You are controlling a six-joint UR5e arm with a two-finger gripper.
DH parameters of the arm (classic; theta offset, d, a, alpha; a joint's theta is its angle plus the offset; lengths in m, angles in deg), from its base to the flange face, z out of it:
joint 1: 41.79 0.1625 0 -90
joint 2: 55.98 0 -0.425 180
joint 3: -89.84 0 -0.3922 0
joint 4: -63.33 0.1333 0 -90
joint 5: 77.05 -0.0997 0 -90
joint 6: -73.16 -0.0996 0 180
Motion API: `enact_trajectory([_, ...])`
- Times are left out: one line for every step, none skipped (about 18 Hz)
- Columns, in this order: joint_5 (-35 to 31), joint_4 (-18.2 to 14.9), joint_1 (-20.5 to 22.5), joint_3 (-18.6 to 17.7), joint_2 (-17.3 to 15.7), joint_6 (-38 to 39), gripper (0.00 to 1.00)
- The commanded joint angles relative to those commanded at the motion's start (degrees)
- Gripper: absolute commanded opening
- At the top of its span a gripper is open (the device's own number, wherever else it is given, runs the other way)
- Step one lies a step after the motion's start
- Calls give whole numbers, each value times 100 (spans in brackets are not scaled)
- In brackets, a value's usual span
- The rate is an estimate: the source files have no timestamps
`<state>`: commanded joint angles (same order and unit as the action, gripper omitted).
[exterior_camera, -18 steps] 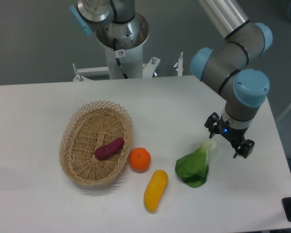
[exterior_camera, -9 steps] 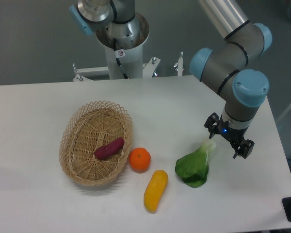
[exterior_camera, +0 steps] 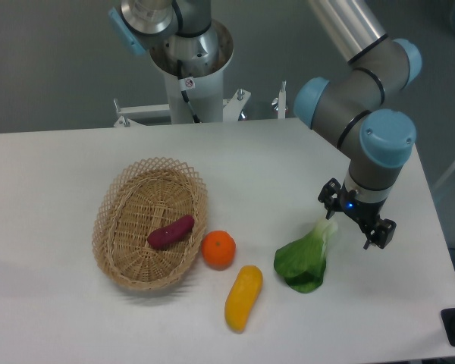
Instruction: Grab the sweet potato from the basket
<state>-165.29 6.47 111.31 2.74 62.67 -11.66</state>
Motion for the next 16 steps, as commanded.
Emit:
enact_trajectory([0, -9, -9, -9, -9, 53, 100])
enact_trajectory([9, 0, -26, -26, -9, 105, 100])
enact_trajectory([0, 0, -44, -44, -9, 158, 100])
enact_trajectory([0, 0, -79, -44, -9, 237, 100])
enact_trajectory([9, -9, -114, -44, -9, 351, 100])
enact_trajectory([18, -9, -140, -44, -17, 448, 100])
enact_trajectory([26, -9, -202, -44, -18, 518, 100])
enact_trajectory([61, -9, -254, -35, -18, 580, 100])
enact_trajectory([105, -9, -290, -44, -18, 659, 100])
enact_trajectory([210, 0, -325, -44, -18, 764, 100])
enact_trajectory([368, 0, -377, -44, -18, 887, 100])
enact_trajectory([500, 9, -404, -35, -18, 1019, 100])
enact_trajectory([605, 18, -422, -35, -26, 1081, 100])
enact_trajectory([685, 18, -457, -35, -35, 1090, 100])
enact_trajectory([729, 18, -518, -35, -44, 1090, 100])
enact_trajectory([764, 18, -571, -35, -44, 1099, 100])
